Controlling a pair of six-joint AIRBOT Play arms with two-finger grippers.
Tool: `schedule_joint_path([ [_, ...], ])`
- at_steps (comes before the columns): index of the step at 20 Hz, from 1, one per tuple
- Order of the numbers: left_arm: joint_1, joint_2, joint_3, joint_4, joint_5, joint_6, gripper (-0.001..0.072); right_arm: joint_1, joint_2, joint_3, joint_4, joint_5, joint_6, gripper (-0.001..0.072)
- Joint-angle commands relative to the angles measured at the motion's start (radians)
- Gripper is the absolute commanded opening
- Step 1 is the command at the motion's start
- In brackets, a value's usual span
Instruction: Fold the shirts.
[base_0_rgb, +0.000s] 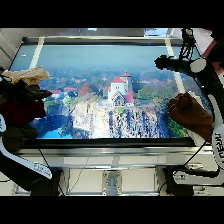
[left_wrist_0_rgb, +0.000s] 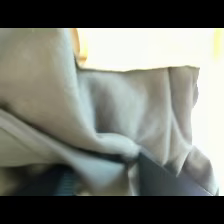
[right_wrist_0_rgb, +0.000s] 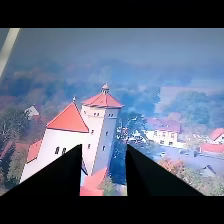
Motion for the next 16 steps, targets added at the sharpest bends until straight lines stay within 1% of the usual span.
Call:
schedule_joint_path([
  [1,0.000,-0.007,0.001,-0.021,0.032,0.051,0.0013,0.000,0.001,0.000,0.051,-0.011,0.001,0.0314],
  [2,0.000,-0.007,0.004,-0.035,0.022,0.075,0.0013,0.000,0.001,0.000,0.072,-0.021,0.001,0.0314],
  [3,0.000,-0.007,0.017,-0.082,-0.003,0.106,0.0012,0.000,0.001,0.001,0.087,-0.033,0.001,0.0313],
  [4,-0.002,-0.007,0.037,-0.166,-0.032,0.161,0.0011,0.000,0.001,0.001,0.099,-0.044,0.000,0.0312],
  [7,-0.038,0.000,0.130,-0.567,-0.132,0.414,0.0011,-0.001,0.001,0.001,0.100,-0.085,0.000,0.0310],
  [8,-0.074,0.004,0.168,-0.662,-0.182,0.475,0.0011,-0.002,0.001,0.001,0.095,-0.094,0.000,0.0311],
  [9,-0.119,0.005,0.204,-0.712,-0.232,0.509,0.0011,-0.002,0.001,0.001,0.081,-0.105,0.000,0.0311],
  [11,-0.245,0.005,0.260,-0.722,-0.312,0.520,0.0011,-0.002,0.001,0.001,0.056,-0.114,0.000,0.0312],
  [13,-0.396,0.004,0.266,-0.716,-0.351,0.547,0.0011,-0.002,0.002,0.001,0.023,-0.112,0.000,0.0311],
  [16,-0.650,-0.001,0.266,-0.614,-0.341,0.552,0.0011,-0.005,0.002,0.001,-0.021,-0.112,0.000,0.0311],
])
